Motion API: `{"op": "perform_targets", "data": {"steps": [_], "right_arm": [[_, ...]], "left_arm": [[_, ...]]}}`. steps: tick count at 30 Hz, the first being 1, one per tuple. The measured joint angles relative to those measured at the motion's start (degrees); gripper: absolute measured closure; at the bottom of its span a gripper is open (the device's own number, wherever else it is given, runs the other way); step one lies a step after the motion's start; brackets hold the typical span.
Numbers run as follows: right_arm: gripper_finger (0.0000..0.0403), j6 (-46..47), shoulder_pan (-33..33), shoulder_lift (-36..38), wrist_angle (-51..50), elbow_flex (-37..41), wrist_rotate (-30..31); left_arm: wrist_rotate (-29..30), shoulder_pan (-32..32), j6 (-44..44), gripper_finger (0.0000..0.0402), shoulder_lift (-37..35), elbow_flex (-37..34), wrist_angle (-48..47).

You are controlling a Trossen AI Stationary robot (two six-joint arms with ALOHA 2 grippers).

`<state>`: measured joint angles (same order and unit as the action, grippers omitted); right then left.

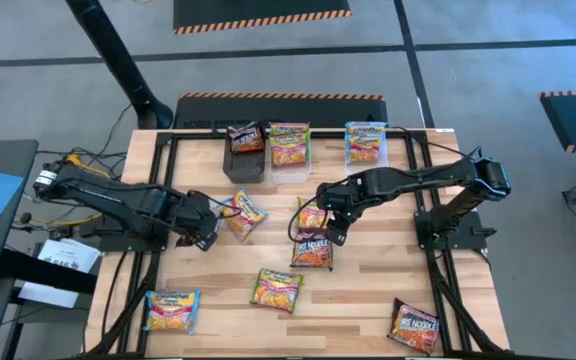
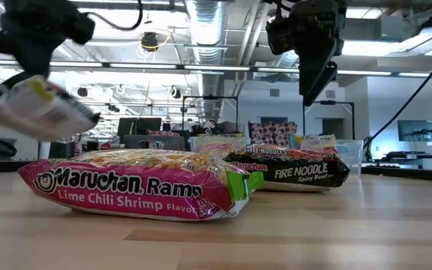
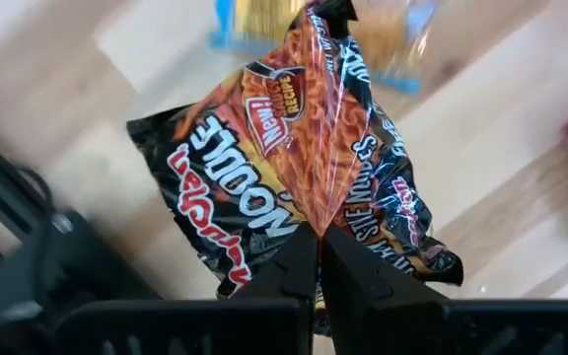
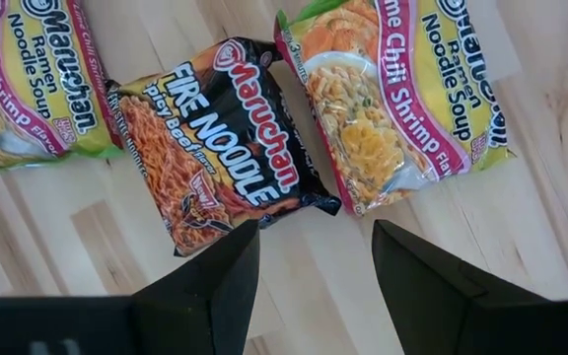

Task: Sort Maruchan noodles
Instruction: Put the black noodle pack into the black bin

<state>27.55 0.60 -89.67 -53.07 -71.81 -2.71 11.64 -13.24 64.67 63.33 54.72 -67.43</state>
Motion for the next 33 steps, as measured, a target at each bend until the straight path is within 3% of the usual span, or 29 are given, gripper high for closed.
{"op": "perform_targets", "data": {"steps": [8,18,25,30,33], "right_arm": [[0.0181,-0.13,-0.35,0.00,0.08,0.00,0.09],[0.0181,-0.11,-4.60,0.00,4.30,0.00,1.71],[0.0181,-1.01,-10.17,0.00,7.01,0.00,1.72],[0.0181,-1.07,-14.66,0.00,8.51,0.00,1.71],[0.0181,-1.18,-17.13,0.00,8.64,0.00,1.71]], "left_arm": [[14.15,2.51,-12.63,0.0401,-0.04,7.16,-0.07],[27.82,11.11,-42.73,0.0401,0.15,8.51,4.57],[31.37,19.83,-66.79,0.0401,0.57,8.51,17.76],[30.75,26.60,-78.80,0.0401,0.55,8.53,26.58],[27.03,31.01,-83.75,0.0401,0.55,8.53,30.20]]}}
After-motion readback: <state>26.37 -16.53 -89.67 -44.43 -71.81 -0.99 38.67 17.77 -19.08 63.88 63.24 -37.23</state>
